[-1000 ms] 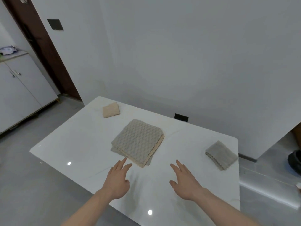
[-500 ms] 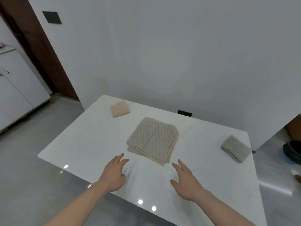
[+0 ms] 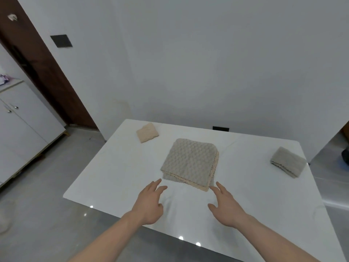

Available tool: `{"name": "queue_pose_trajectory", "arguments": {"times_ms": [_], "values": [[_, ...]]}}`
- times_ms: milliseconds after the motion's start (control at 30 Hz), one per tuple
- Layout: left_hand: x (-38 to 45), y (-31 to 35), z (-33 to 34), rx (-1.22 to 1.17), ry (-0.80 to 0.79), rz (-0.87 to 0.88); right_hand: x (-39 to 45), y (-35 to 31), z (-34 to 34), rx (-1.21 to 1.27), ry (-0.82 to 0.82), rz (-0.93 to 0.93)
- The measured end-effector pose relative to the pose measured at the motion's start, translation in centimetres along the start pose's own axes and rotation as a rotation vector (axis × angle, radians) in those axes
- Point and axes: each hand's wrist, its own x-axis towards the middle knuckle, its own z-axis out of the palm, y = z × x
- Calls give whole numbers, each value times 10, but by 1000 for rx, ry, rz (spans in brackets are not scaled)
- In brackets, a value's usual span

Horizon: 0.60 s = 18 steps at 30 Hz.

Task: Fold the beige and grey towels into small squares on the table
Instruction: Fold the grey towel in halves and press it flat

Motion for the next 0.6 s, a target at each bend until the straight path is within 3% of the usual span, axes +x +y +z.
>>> {"name": "queue_pose_trajectory", "arguments": {"times_ms": [600], "values": [[120,-105,-19,53,-213,209,73,-71,59,104,171,260]]}}
